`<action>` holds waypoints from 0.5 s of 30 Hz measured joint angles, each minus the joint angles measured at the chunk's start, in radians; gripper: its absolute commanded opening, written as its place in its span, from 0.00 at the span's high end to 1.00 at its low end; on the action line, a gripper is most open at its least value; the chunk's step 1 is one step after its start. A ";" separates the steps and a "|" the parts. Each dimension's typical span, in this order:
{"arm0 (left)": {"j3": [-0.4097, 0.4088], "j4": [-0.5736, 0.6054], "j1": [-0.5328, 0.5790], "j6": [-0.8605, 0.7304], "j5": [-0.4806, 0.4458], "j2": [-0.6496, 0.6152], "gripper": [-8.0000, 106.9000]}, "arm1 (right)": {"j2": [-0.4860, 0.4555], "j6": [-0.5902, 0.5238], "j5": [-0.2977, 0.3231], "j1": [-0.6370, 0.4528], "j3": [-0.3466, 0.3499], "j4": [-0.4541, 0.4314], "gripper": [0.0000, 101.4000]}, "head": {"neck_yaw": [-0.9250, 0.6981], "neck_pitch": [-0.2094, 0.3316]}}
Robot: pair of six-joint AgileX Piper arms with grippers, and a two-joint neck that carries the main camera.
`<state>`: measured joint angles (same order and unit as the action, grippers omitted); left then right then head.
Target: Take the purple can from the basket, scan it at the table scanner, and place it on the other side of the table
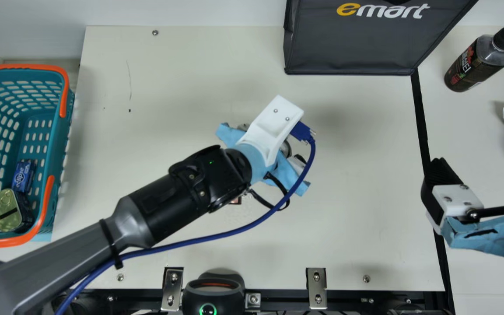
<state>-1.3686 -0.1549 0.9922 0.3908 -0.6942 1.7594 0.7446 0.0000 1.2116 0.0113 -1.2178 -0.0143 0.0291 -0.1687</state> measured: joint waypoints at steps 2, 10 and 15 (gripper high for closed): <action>-0.021 0.003 0.000 -0.009 -0.002 0.015 0.80 | 0.000 0.000 0.000 0.000 0.000 0.000 0.06 | 0.000 0.002; -0.069 0.007 0.000 -0.020 -0.010 0.059 0.56 | 0.000 0.000 0.000 0.000 0.000 0.000 0.06 | 0.000 0.000; -0.080 0.003 0.002 -0.024 -0.012 0.069 0.42 | 0.000 0.000 0.000 0.000 0.000 0.000 0.06 | 0.000 0.002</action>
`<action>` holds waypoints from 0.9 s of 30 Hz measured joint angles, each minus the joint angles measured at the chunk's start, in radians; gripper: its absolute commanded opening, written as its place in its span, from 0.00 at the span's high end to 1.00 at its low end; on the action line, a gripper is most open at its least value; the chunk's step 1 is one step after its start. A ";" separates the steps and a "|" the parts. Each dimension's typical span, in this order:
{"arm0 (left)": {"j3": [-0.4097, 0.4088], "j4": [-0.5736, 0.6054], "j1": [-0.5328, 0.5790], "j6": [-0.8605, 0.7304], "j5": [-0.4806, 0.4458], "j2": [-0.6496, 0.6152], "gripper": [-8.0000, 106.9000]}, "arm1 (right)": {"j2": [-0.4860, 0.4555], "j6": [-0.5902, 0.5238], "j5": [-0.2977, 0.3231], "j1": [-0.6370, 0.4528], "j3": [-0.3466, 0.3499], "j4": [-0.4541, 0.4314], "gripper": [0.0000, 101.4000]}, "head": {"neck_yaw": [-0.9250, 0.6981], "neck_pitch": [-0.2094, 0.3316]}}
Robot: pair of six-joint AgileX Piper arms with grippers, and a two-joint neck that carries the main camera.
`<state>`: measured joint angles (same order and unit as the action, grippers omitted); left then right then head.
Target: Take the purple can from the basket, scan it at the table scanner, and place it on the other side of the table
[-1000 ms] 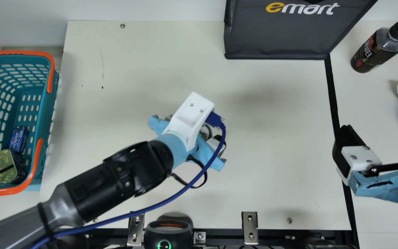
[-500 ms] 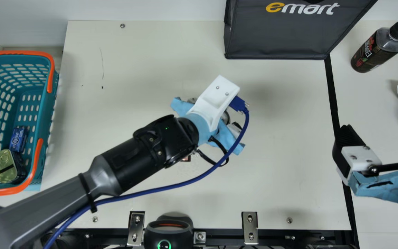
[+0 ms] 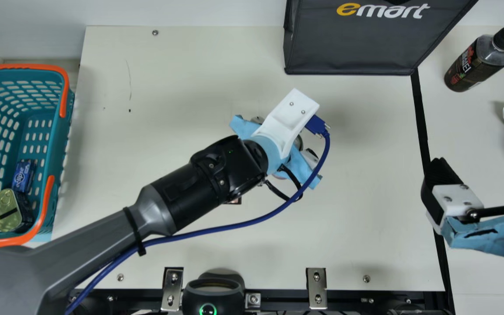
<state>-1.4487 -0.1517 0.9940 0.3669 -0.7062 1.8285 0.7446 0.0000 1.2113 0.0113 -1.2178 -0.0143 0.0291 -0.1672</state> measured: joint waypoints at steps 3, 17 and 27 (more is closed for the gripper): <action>-0.002 -0.002 0.000 0.000 -0.002 0.004 0.33 | 0.000 0.000 0.000 0.000 0.000 0.000 0.06 | 0.000 0.000; 0.015 -0.013 0.000 0.014 0.016 -0.025 0.15 | 0.000 0.000 0.000 0.000 0.000 0.000 0.06 | 0.000 0.000; 0.130 0.107 -0.061 -0.036 0.100 -0.173 0.15 | 0.000 0.000 0.000 0.000 0.000 0.000 0.06 | 0.000 0.000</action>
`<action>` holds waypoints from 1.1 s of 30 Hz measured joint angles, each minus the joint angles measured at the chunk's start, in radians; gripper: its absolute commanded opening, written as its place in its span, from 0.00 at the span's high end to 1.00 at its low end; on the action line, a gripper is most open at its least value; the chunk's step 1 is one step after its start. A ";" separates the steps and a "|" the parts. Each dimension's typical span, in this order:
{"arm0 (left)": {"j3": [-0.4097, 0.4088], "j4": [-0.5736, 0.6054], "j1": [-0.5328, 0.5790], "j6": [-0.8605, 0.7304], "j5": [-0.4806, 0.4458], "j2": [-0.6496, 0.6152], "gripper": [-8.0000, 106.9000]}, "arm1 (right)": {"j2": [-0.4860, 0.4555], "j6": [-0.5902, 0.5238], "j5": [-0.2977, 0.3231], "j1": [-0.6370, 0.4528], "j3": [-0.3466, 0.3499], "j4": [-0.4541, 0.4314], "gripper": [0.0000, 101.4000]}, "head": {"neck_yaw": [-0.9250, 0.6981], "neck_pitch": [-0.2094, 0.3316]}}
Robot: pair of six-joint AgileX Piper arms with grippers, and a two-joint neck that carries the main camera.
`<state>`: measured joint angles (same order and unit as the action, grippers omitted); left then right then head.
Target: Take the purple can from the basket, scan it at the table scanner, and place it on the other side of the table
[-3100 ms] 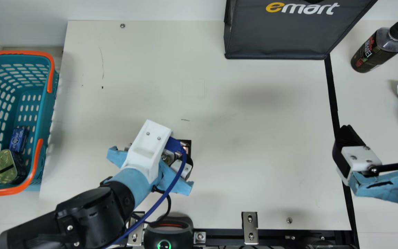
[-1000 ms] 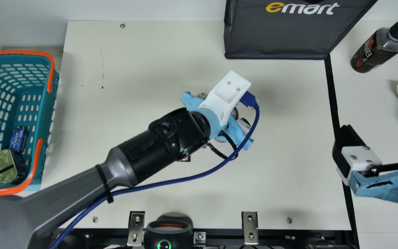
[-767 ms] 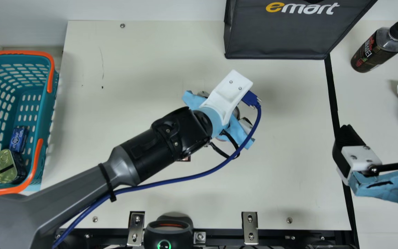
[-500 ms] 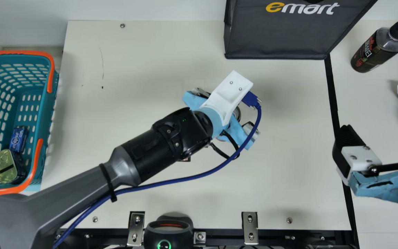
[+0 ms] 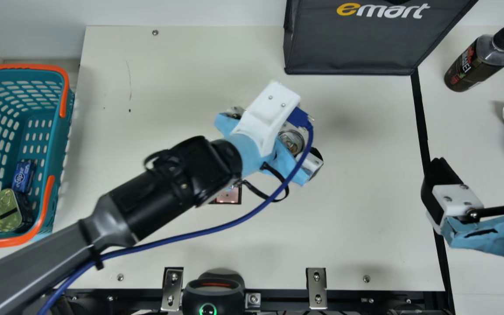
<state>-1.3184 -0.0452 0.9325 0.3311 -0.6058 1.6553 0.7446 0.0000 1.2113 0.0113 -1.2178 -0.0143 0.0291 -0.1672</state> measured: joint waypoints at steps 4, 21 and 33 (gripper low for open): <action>0.069 0.084 -0.048 -0.045 0.041 -0.095 0.15 | 0.000 0.000 0.001 0.000 0.000 0.000 0.06 | 0.000 0.000; 0.372 0.487 -0.350 -0.363 0.025 -0.526 0.15 | 0.000 0.000 0.001 0.000 0.000 0.000 0.06 | 0.000 0.000; 0.487 0.568 -0.677 -0.579 -0.138 -0.768 0.15 | 0.000 0.000 0.001 0.000 0.000 0.000 0.06 | 0.000 0.000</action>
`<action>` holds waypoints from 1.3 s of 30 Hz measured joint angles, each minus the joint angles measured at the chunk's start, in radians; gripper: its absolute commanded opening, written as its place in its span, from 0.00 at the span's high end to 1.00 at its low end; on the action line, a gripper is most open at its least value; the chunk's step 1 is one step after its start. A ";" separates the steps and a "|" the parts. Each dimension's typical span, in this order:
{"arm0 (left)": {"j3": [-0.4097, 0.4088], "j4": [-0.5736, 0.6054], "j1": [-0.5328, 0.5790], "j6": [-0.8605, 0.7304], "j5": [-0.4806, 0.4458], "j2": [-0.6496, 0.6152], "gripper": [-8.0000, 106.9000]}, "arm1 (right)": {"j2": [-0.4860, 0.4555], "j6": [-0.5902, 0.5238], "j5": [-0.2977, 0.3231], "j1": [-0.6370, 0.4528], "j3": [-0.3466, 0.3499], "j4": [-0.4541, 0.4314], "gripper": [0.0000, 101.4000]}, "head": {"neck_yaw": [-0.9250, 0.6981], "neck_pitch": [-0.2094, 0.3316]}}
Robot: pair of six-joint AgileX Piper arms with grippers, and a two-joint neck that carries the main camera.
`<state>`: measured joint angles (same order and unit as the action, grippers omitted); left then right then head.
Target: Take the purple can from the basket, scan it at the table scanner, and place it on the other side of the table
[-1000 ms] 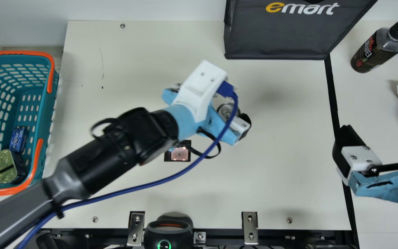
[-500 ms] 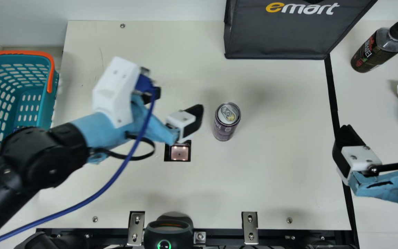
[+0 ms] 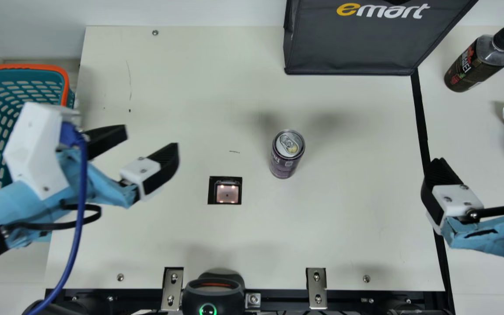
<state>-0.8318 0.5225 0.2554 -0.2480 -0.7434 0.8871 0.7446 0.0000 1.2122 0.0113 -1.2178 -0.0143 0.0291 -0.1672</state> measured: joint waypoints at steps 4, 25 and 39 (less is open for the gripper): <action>0.010 -0.040 -0.103 -0.033 -0.037 -0.055 0.15 | 0.000 0.000 0.000 0.000 0.000 0.000 0.06 | 0.000 0.000; 0.006 -0.148 -0.265 -0.058 -0.030 -0.145 0.15 | 0.011 0.000 -0.001 0.011 -0.006 -0.001 0.06 | 0.000 0.000; 0.006 -0.148 -0.265 -0.058 -0.030 -0.145 0.15 | 0.199 -0.128 -0.052 0.098 -0.051 0.113 0.06 | 0.000 -0.002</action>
<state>-0.8258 0.3749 -0.0094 -0.3057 -0.7736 0.7424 0.9438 -0.1284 1.1599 0.1098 -1.2687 0.0986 0.0291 -0.1687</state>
